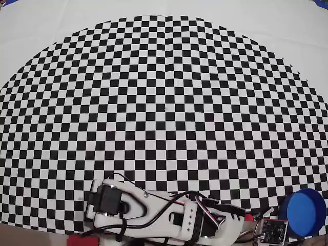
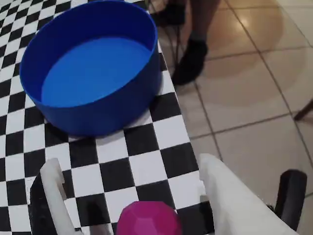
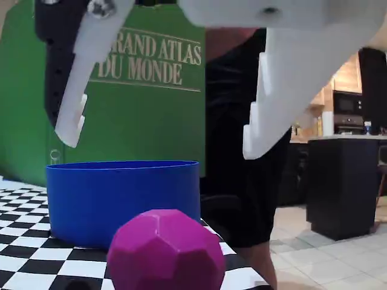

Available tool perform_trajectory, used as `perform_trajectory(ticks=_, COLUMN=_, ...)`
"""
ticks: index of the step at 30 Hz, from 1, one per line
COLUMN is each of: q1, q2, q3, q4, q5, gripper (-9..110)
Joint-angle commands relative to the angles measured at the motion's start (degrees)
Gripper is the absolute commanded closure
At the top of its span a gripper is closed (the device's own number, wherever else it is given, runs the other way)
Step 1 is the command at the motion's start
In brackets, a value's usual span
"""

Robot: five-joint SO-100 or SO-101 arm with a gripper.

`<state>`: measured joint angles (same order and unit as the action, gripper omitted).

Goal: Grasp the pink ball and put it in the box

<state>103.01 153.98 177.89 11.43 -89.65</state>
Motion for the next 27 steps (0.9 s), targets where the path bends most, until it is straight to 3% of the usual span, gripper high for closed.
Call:
perform_trajectory(ticks=1, q1=0.62, q2=-0.97, q3=0.44, q4=0.44, q5=0.62, gripper=69)
perform_trajectory(ticks=27, q1=0.62, q2=-12.3, q3=0.0, q4=0.09, q5=0.09, gripper=69)
